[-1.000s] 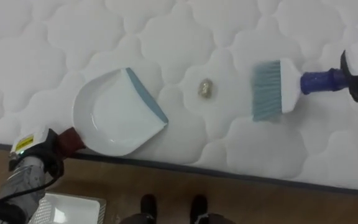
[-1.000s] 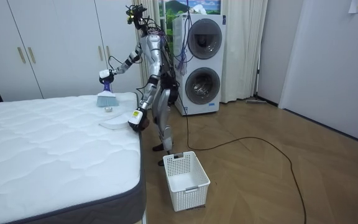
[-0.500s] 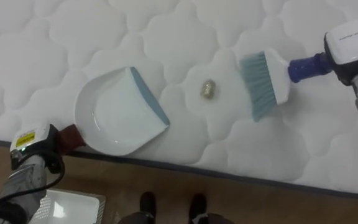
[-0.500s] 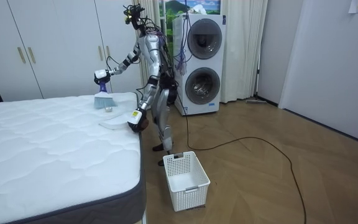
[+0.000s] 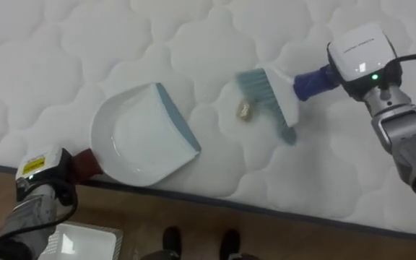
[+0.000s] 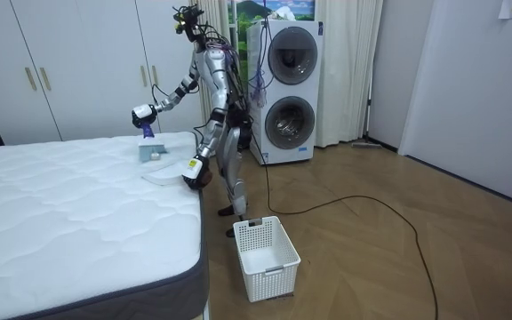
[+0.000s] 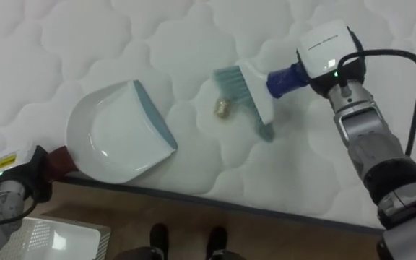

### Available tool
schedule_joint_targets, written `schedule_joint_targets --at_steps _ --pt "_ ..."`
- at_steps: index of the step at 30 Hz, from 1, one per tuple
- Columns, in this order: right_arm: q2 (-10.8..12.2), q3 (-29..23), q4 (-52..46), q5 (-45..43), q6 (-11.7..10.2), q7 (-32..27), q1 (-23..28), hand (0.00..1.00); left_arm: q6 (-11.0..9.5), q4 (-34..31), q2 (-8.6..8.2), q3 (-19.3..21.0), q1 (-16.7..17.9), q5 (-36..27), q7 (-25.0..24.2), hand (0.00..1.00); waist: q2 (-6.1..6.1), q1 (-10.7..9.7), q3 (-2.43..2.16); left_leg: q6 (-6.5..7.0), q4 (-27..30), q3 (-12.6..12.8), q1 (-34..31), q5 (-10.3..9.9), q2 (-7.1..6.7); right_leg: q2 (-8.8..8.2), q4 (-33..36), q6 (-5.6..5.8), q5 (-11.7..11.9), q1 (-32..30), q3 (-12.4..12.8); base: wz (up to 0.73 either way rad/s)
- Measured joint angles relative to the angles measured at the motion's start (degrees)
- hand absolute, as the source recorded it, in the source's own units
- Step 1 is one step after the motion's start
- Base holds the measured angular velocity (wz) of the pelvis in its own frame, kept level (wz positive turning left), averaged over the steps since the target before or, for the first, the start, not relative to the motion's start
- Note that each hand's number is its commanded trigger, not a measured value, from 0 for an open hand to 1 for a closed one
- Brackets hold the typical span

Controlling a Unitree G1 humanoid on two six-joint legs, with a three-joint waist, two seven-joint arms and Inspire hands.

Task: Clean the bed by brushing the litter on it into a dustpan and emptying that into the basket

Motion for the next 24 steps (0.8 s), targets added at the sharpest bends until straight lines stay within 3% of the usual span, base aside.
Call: schedule_joint_targets --at_steps 6,14,24 --pt "0.2 0.5 -2.3 -1.0 0.1 1.6 0.1 1.00 0.2 -0.5 -0.19 -0.6 0.3 0.0 0.0 1.00 1.39 -0.1 -0.07 0.01 -0.2 0.0 0.1 0.0 -0.07 0.17 0.0 0.04 0.0 0.0 0.1 0.00" --pt "0.9 2.4 -2.6 -0.5 0.1 3.5 0.1 1.00 0.5 -0.3 -0.20 -1.7 0.5 0.0 0.3 1.00 1.72 0.0 -0.18 -0.07 -0.2 0.0 0.1 0.1 0.13 0.36 0.0 -0.18 0.2 0.0 0.1 0.00" --pt "2.6 2.3 -7.1 2.0 1.9 9.0 3.8 1.00 1.4 -0.2 -1.39 -2.0 0.9 0.0 0.1 1.00 3.04 -0.1 -0.53 -0.08 -0.5 -0.3 0.9 0.1 -0.07 0.37 -0.1 -0.18 0.2 0.7 0.0 0.01"
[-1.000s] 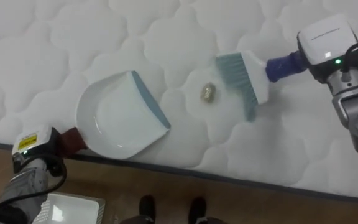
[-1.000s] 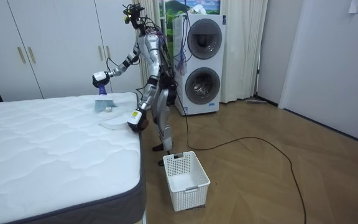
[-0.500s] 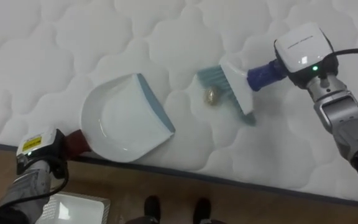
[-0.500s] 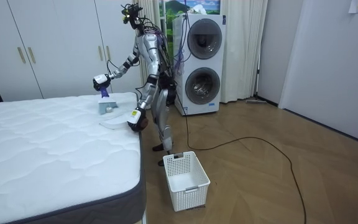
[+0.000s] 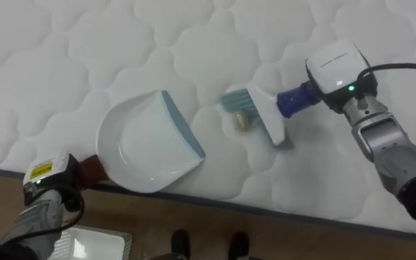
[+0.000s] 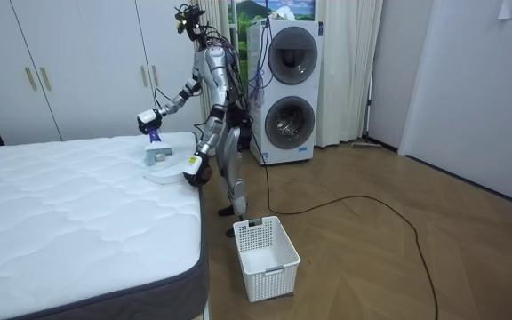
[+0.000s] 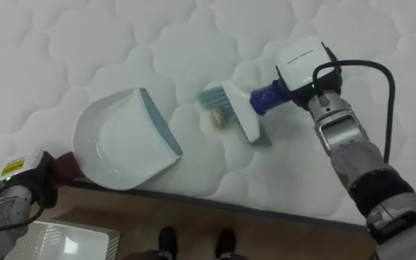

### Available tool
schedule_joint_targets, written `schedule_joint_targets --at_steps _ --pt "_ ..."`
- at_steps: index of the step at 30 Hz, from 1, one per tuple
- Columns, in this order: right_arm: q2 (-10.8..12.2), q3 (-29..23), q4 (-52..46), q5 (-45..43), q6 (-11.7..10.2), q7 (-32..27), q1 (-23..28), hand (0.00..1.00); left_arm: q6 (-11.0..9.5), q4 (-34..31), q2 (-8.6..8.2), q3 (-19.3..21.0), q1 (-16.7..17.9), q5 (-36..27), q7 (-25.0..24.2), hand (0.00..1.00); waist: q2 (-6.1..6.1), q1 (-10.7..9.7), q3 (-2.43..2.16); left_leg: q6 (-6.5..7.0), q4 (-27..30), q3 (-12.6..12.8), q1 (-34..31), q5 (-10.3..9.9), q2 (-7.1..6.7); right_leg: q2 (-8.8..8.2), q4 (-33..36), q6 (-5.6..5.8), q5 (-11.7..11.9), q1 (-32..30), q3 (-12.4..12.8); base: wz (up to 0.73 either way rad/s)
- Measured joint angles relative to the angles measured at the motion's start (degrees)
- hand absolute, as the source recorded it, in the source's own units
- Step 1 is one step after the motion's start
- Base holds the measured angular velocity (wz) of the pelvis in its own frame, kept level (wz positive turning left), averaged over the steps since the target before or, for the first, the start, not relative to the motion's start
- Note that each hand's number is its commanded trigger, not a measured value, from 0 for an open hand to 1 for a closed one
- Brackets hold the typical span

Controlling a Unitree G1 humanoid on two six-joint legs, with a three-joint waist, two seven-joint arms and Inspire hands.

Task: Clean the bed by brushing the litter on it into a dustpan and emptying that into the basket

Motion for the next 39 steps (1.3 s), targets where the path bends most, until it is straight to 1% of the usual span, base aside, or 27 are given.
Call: schedule_joint_targets --at_steps 3,10,12,14,18,25,30,32,35,39 --pt "0.9 0.0 0.0 2.2 -0.1 2.2 0.7 1.00 0.0 0.4 -0.03 -0.2 0.0 0.0 -0.2 1.00 0.19 0.0 -0.04 -0.01 0.0 0.2 0.6 0.0 -0.10 0.06 0.0 0.01 0.0 0.4 0.5 -0.03" --pt "1.5 0.0 -1.0 6.6 -0.2 6.2 0.8 1.00 -0.1 0.9 -0.07 -0.5 0.0 0.3 -0.2 1.00 0.43 0.0 -0.01 -0.01 0.0 0.4 1.0 0.0 0.24 0.06 0.0 -0.05 0.1 0.8 0.3 0.00" --pt "1.9 0.2 -2.3 7.0 -0.2 7.6 0.8 1.00 -0.1 1.0 -0.19 -0.5 0.0 0.4 -0.2 1.00 0.76 0.0 0.03 -0.01 0.1 0.6 1.0 0.0 0.33 0.06 0.0 -0.09 0.1 0.8 0.3 -0.02" --pt "2.3 0.7 -3.5 8.2 -0.4 8.9 0.8 1.00 -0.1 1.1 -0.53 -0.5 -0.1 0.4 -0.2 1.00 1.35 0.1 0.02 -0.01 0.1 0.7 1.1 0.0 0.35 0.02 0.0 -0.09 0.1 0.8 0.3 0.00" --pt "2.5 2.3 -4.1 9.4 -1.0 9.4 0.8 1.00 -0.1 1.5 -1.40 -0.5 -0.1 0.3 -0.3 1.00 2.19 0.2 -0.01 -0.02 0.0 0.9 1.1 0.0 0.37 -0.01 0.0 -0.09 0.1 0.8 0.3 0.00" --pt "3.0 2.7 -4.1 13.6 -1.0 11.7 0.8 1.00 -0.1 1.4 -1.56 -0.5 0.0 0.4 -1.1 1.00 2.23 0.2 -0.02 -0.03 -0.1 1.3 1.2 0.0 0.42 0.17 0.0 -0.10 0.1 0.8 0.5 0.00" --pt "5.3 2.7 -4.1 13.8 -0.9 14.2 0.9 1.00 0.3 1.4 -1.57 -0.6 0.0 0.4 -1.4 1.00 2.23 0.1 -0.02 -0.04 0.0 1.2 1.2 0.0 0.47 0.19 0.0 -0.13 0.2 0.8 0.5 0.00" --pt "5.9 3.0 -4.1 14.7 -0.9 14.2 1.0 1.00 0.5 1.4 -1.63 -1.1 0.0 0.4 -1.4 1.00 2.23 0.1 -0.02 -0.04 0.0 1.2 1.2 0.0 0.47 0.17 0.0 -0.13 0.2 0.8 0.5 0.00" --pt "6.4 4.2 -4.1 16.0 -0.9 14.7 1.1 1.00 0.6 1.4 -1.65 -1.7 0.0 0.4 -1.3 1.00 2.23 0.1 -0.02 -0.04 0.1 1.0 1.1 0.0 0.43 0.03 0.1 -0.13 0.2 0.8 0.4 0.00" --pt "6.6 4.3 -4.1 18.9 -1.0 16.7 1.1 1.00 0.5 1.4 -1.66 -1.7 -0.2 0.4 -1.3 1.00 2.23 0.1 -0.02 -0.03 0.1 0.9 1.1 0.0 0.40 0.07 0.2 -0.13 0.2 0.7 0.4 0.00"
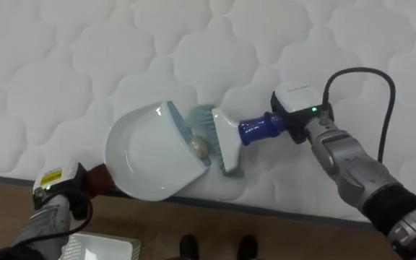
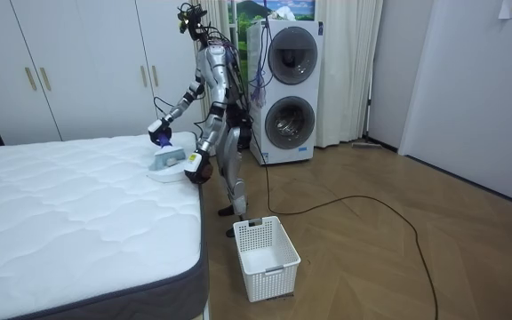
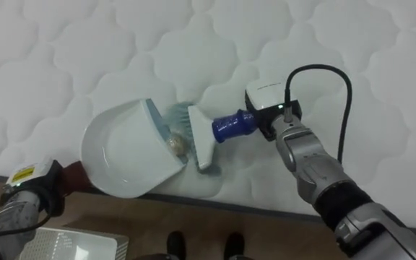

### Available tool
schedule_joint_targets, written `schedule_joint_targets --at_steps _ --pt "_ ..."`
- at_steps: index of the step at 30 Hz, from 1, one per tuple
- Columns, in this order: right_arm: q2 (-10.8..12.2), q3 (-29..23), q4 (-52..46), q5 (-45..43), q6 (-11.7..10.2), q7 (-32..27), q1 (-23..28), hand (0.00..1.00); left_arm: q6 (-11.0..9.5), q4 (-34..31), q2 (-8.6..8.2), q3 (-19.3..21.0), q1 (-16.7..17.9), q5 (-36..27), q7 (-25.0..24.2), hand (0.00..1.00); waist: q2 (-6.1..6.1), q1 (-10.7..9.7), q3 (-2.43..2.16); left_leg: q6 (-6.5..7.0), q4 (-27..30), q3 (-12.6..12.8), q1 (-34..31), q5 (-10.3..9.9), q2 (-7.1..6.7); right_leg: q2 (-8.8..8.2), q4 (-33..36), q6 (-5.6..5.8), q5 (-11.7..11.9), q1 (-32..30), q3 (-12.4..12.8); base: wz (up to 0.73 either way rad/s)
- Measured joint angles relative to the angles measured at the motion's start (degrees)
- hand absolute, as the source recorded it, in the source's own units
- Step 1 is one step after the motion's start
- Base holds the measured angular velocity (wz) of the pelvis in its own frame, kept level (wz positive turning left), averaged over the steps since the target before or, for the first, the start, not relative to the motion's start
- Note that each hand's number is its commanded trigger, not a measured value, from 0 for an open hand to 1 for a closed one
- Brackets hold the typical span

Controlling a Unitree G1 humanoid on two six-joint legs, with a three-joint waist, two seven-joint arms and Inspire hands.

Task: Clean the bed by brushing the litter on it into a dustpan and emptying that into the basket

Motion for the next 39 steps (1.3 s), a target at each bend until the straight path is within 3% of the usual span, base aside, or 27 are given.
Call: schedule_joint_targets --at_steps 13,19,24,27,39 --pt "1.0 -0.1 0.1 5.4 -0.1 7.6 0.0 1.00 -0.3 0.2 -0.15 0.0 0.0 0.0 0.0 1.00 0.00 0.0 0.00 0.01 0.1 0.0 0.0 0.0 -0.07 -0.53 0.8 0.01 0.0 -0.3 -0.1 0.00" --pt "2.8 -0.5 -0.8 7.5 -0.6 8.9 -0.5 1.00 -0.6 0.3 -0.27 0.3 0.2 0.0 0.1 1.00 0.08 0.2 0.04 0.03 0.2 0.6 -0.2 0.0 -0.06 -0.63 1.0 0.00 0.0 -0.9 0.0 -0.04" --pt "4.7 -0.6 -5.7 9.9 -3.5 12.4 -0.5 1.00 -0.7 1.8 -2.09 1.4 0.2 0.1 0.1 1.00 1.61 0.1 0.03 0.04 0.2 0.5 -0.2 0.0 -0.11 -0.75 1.0 0.00 0.0 -0.9 -0.3 0.00" --pt "5.5 -0.4 -7.1 13.6 -5.9 13.6 -0.5 1.00 -1.5 3.0 -2.62 1.4 0.2 0.1 0.0 1.00 1.88 0.2 0.01 0.06 0.1 0.5 -0.2 0.0 -0.20 -0.84 1.0 0.00 0.0 -0.9 -0.3 0.01" --pt "5.5 0.0 -7.1 18.5 -7.8 14.2 -0.4 1.00 -2.4 4.2 -3.02 1.6 0.5 0.1 -0.6 1.00 1.85 0.0 0.02 0.21 0.1 0.6 0.1 0.1 -0.38 -1.08 1.3 0.02 0.0 -0.8 -0.4 0.00"
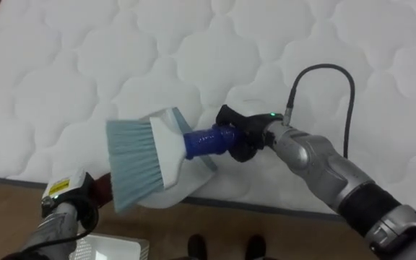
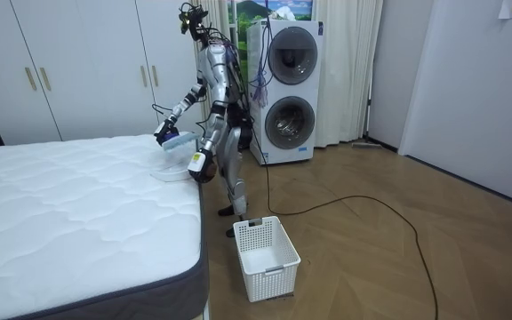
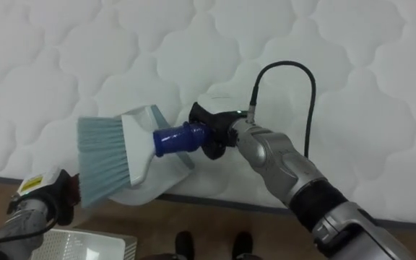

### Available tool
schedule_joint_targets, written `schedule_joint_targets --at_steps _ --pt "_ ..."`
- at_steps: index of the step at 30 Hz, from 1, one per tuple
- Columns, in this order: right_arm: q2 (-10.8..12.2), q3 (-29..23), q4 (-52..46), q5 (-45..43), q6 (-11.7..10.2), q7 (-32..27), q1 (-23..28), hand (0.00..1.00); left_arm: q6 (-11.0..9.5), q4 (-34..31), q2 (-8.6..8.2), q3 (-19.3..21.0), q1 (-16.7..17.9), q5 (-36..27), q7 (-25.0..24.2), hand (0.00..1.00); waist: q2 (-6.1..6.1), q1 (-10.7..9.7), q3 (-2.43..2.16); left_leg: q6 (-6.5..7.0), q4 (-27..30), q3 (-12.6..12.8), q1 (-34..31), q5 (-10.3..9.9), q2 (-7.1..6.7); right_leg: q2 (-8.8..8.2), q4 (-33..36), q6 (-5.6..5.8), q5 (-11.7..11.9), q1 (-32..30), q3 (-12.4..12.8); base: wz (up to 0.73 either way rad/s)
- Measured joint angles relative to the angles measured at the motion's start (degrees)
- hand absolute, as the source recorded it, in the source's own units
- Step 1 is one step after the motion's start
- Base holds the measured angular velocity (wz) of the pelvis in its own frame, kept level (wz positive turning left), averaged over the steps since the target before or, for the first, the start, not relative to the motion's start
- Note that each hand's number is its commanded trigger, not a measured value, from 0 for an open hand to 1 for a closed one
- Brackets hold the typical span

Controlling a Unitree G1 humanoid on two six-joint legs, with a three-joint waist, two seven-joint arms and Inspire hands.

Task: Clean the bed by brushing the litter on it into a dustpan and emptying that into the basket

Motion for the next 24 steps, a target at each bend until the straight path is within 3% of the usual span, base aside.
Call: schedule_joint_targets --at_steps 10,16,24 --pt "-0.4 -3.6 0.0 0.4 -1.7 -4.5 0.1 1.00 -1.1 0.3 -1.07 1.6 0.5 -0.1 0.0 1.00 -0.69 -0.5 0.11 0.36 -0.6 0.3 1.1 0.2 -0.56 -0.69 0.7 0.37 -0.2 0.5 0.2 0.00" --pt "-0.7 -6.3 1.6 3.0 -4.1 -7.7 3.0 1.00 -2.3 0.1 -1.06 1.8 1.1 0.0 0.2 1.00 -1.32 -1.9 0.02 0.42 -0.4 -1.3 2.2 0.2 -0.77 -0.83 -0.7 0.54 -0.3 3.1 -1.1 0.13" --pt "-3.7 -14.6 2.5 3.6 -5.0 -13.0 8.0 1.00 -3.7 -4.0 -0.92 6.8 1.2 2.4 4.4 1.00 -1.69 -3.4 -0.22 0.49 0.2 -1.6 3.0 0.2 -0.89 -0.93 -0.7 0.75 -0.4 4.3 -1.3 0.01"
